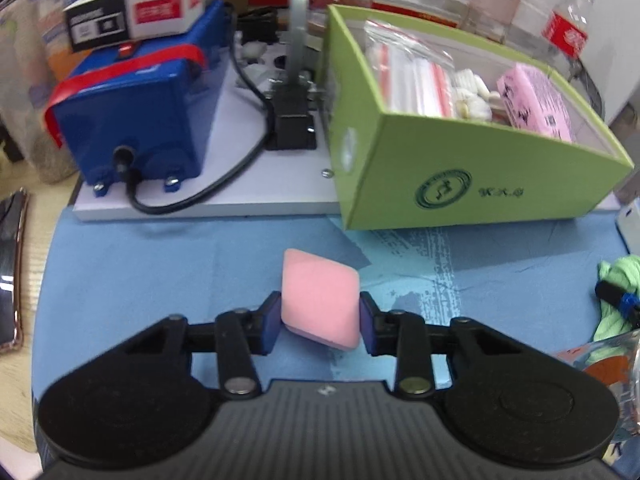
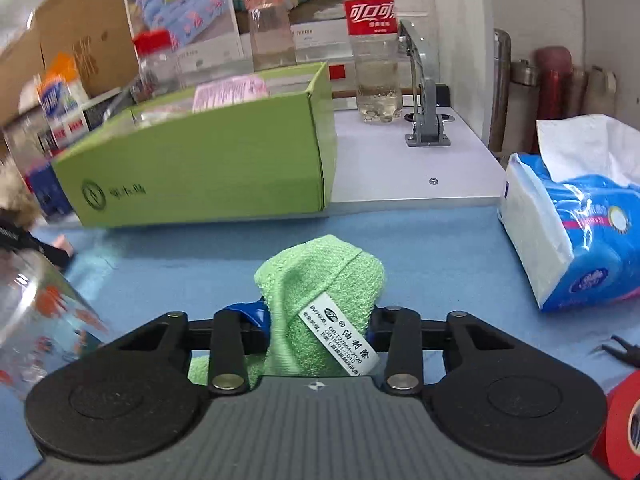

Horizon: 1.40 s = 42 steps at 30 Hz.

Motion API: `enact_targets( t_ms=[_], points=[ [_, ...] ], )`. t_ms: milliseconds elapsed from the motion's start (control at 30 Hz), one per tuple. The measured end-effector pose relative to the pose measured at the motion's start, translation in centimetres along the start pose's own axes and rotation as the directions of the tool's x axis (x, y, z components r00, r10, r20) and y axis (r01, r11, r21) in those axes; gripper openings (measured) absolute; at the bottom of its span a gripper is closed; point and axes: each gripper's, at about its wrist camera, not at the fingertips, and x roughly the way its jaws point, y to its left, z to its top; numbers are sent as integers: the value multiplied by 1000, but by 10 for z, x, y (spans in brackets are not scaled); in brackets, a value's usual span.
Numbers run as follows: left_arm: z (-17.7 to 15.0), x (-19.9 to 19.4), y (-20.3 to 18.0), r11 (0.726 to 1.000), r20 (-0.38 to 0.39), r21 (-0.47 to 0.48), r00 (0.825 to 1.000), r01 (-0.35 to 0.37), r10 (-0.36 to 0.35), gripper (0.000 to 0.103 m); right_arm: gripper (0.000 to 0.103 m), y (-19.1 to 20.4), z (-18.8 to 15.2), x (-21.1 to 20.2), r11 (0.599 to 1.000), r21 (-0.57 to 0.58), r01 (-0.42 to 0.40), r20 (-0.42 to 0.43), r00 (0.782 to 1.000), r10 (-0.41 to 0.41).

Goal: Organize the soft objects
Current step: 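Carry the sponge and green towel into the green box and open both tools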

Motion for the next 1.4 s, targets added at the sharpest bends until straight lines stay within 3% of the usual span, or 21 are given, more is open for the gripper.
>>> enact_targets(
  t_ms=[167, 333, 467, 633, 833, 867, 900, 933, 1233, 1333, 1400],
  points=[
    [4, -36, 16, 999, 49, -38, 998, 39, -37, 34, 22, 1, 13, -37, 998, 2, -62, 76, 995, 62],
    [32, -79, 5, 999, 139, 18, 990, 35, -37, 34, 23, 15, 70, -57, 993, -89, -83, 186, 978, 99],
    [70, -100, -21, 997, 210, 68, 976, 43, -57, 34, 24, 40, 126, -41, 981, -180, -70, 233, 966, 112],
    [113, -89, -55, 994, 242, 100, 967, 51, -74, 34, 25, 81, 170, 13, 958, -262, -117, 169, 972, 165],
    [130, -40, -66, 994, 187, 104, 981, 25, -44, 38, 34, 107, 175, 80, 941, -281, -187, 42, 977, 207],
    [131, -32, -64, 995, 178, 96, 984, 14, -31, 45, 35, 109, 174, 92, 947, -262, -189, -5, 981, 194],
    [132, -25, -62, 996, 168, 88, 986, 3, -18, 69, 36, 111, 173, 103, 951, -250, -181, -61, 983, 172],
    [132, -20, -59, 997, 165, 78, 986, 2, -14, 71, 38, 113, 170, 110, 951, -250, -182, -87, 982, 165],
    [128, -16, -46, 999, 149, 49, 989, 11, -18, 71, 50, 115, 174, 100, 968, -214, -131, 71, 986, 149],
    [127, -19, -46, 999, 142, 44, 989, 23, -29, 71, 52, 127, 178, 107, 956, -264, -131, 17, 990, 140],
    [123, -23, -46, 998, 148, 52, 989, 18, -25, 71, 53, 128, 180, 97, 959, -259, -118, 81, 986, 143]
  ],
)
